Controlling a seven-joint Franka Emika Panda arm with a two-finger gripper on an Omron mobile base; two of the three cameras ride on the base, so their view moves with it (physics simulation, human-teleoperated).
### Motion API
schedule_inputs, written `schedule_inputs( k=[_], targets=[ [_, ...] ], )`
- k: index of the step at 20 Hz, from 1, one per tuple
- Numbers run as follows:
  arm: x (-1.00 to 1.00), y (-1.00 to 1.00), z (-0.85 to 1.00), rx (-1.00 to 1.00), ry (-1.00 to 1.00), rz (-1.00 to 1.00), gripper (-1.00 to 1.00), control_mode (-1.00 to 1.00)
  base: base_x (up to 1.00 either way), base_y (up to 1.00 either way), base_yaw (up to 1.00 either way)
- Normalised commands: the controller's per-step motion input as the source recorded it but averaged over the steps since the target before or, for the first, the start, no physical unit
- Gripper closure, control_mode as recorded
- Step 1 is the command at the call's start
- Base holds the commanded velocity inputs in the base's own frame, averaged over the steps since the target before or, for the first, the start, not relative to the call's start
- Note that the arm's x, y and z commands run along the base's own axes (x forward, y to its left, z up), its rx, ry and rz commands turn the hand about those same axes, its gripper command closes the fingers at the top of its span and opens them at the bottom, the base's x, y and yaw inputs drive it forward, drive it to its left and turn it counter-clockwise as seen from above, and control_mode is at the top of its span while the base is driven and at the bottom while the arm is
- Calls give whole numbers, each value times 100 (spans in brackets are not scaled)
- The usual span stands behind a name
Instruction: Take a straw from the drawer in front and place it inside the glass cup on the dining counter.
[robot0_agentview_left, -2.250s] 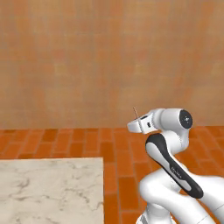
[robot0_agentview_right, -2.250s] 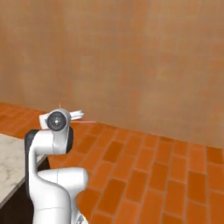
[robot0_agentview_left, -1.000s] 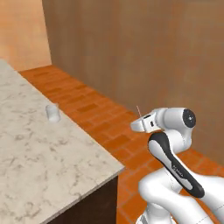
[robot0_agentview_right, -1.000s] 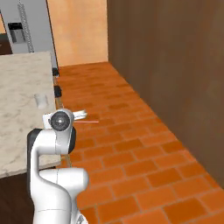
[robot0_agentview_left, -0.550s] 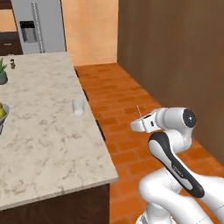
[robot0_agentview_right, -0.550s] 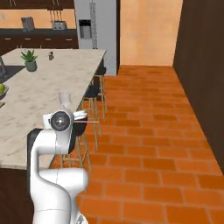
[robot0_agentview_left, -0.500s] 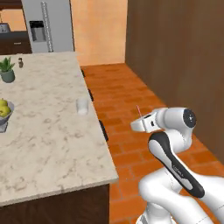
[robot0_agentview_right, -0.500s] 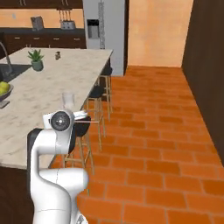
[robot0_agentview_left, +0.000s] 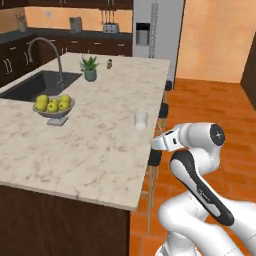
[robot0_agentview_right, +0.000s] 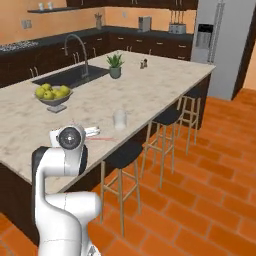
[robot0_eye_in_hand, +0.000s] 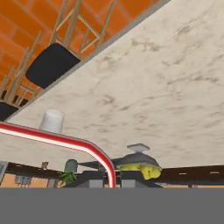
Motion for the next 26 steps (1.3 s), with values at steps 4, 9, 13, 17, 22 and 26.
schedule_inputs(
  k=[4, 9, 13, 17, 22, 26],
  targets=[
    [0, 0, 0, 0, 0, 0, 100, 100, 58, -62, 66],
    [0, 0, 0, 0, 0, 0, 100, 100, 50, -98, 31],
    [0, 0, 0, 0, 0, 0, 100, 100, 52, -98, 33],
    [0, 0, 0, 0, 0, 0, 100, 100, 64, -98, 37],
    [0, 0, 0, 0, 0, 0, 100, 100, 74, -58, 33],
    [46, -19, -9, 5, 6, 9, 100, -100, 17, -12, 8]
  ],
)
